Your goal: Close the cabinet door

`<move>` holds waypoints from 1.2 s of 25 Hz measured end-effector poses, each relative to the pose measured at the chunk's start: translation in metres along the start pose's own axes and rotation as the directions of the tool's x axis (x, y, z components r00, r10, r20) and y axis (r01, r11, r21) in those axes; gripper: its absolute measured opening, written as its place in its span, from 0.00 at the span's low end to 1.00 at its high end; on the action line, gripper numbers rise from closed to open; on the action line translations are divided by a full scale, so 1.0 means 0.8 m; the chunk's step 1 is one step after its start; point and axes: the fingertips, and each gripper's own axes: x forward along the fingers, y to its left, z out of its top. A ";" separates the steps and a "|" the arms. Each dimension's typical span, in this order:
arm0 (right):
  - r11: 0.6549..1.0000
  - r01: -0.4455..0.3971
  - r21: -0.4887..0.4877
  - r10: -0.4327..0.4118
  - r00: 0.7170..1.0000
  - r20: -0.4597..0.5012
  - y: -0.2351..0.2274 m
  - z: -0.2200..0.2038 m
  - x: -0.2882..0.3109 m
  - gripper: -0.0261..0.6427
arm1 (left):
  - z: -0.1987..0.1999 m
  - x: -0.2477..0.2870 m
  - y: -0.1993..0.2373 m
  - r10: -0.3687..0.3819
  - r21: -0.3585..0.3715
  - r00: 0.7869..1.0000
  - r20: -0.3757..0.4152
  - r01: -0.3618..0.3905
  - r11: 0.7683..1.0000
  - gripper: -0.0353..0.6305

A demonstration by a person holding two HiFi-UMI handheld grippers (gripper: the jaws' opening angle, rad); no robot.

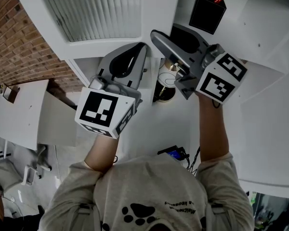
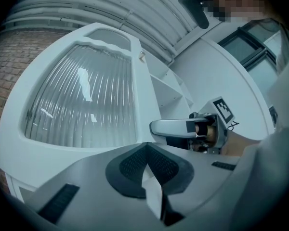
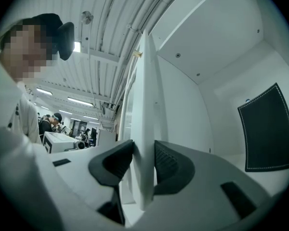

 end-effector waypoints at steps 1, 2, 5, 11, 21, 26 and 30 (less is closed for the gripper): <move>1.000 0.000 0.002 0.000 1.000 0.001 -0.002 0.000 0.001 0.24 | 0.000 0.001 0.001 0.002 0.001 1.000 0.000 -0.002 1.000 0.06; 1.000 0.002 0.003 -0.002 1.000 0.002 -0.003 0.000 0.001 0.25 | -0.001 0.002 0.001 0.004 0.002 1.000 -0.001 -0.004 1.000 0.06; 1.000 0.009 0.010 -0.009 1.000 0.009 -0.004 -0.001 0.001 0.25 | -0.002 0.004 0.002 0.004 0.001 1.000 -0.009 -0.004 1.000 0.06; 0.999 0.033 0.014 -0.034 0.999 0.033 -0.003 0.001 0.001 0.25 | 0.001 0.004 0.003 0.014 0.025 1.000 0.004 -0.014 1.000 0.06; 0.964 0.263 -0.039 -0.259 0.962 0.083 -0.013 0.007 -0.021 0.26 | -0.002 0.008 0.005 0.011 0.016 1.000 0.002 -0.011 1.000 0.06; 0.936 0.349 -0.048 -0.341 0.931 0.130 -0.013 0.019 -0.050 0.26 | -0.004 0.010 0.010 0.020 0.000 1.000 0.004 -0.020 1.000 0.06; 0.910 0.409 -0.068 -0.397 0.906 0.146 -0.008 0.023 -0.070 0.26 | -0.005 0.014 0.011 0.021 -0.007 1.000 0.006 -0.021 1.000 0.06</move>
